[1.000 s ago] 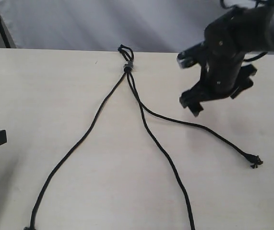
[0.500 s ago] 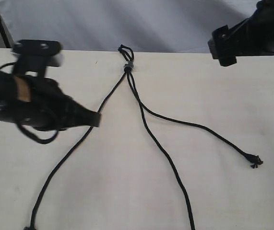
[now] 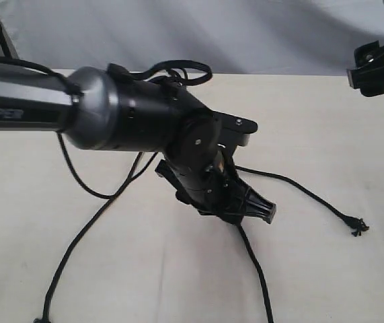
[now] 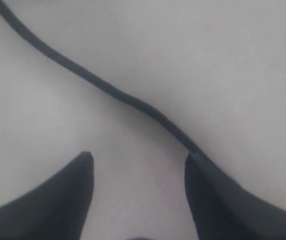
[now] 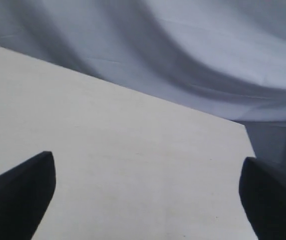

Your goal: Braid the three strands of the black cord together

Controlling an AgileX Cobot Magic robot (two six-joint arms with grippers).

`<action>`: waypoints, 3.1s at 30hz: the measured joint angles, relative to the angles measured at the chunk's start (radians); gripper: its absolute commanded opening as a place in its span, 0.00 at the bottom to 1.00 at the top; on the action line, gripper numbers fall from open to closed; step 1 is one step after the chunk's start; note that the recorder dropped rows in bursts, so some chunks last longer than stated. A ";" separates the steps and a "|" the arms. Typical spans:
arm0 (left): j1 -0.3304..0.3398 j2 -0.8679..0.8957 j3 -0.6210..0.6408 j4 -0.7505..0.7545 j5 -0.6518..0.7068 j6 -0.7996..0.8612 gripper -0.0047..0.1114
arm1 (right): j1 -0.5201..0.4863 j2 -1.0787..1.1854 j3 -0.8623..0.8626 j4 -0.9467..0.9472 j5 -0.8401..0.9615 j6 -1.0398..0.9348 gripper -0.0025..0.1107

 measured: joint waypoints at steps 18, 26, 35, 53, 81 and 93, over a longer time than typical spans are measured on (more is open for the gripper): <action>0.000 0.238 -0.238 -0.009 0.109 -0.042 0.20 | 0.000 0.000 0.010 -0.102 -0.018 0.126 0.83; 0.000 0.226 -0.247 0.074 0.306 0.042 0.04 | 0.000 0.000 0.010 -0.102 -0.029 0.128 0.83; 0.018 0.135 -0.196 0.318 0.460 0.033 0.04 | 0.000 0.000 0.010 -0.102 -0.052 0.131 0.83; 0.382 0.025 0.193 0.427 0.099 0.038 0.04 | 0.000 0.000 0.010 -0.100 -0.153 0.132 0.83; 0.250 -0.180 0.210 0.080 0.019 0.347 0.04 | 0.000 0.000 0.010 -0.082 -0.181 0.133 0.83; 0.456 -0.182 0.316 0.098 -0.089 0.289 0.04 | 0.000 0.000 0.010 -0.082 -0.183 0.133 0.83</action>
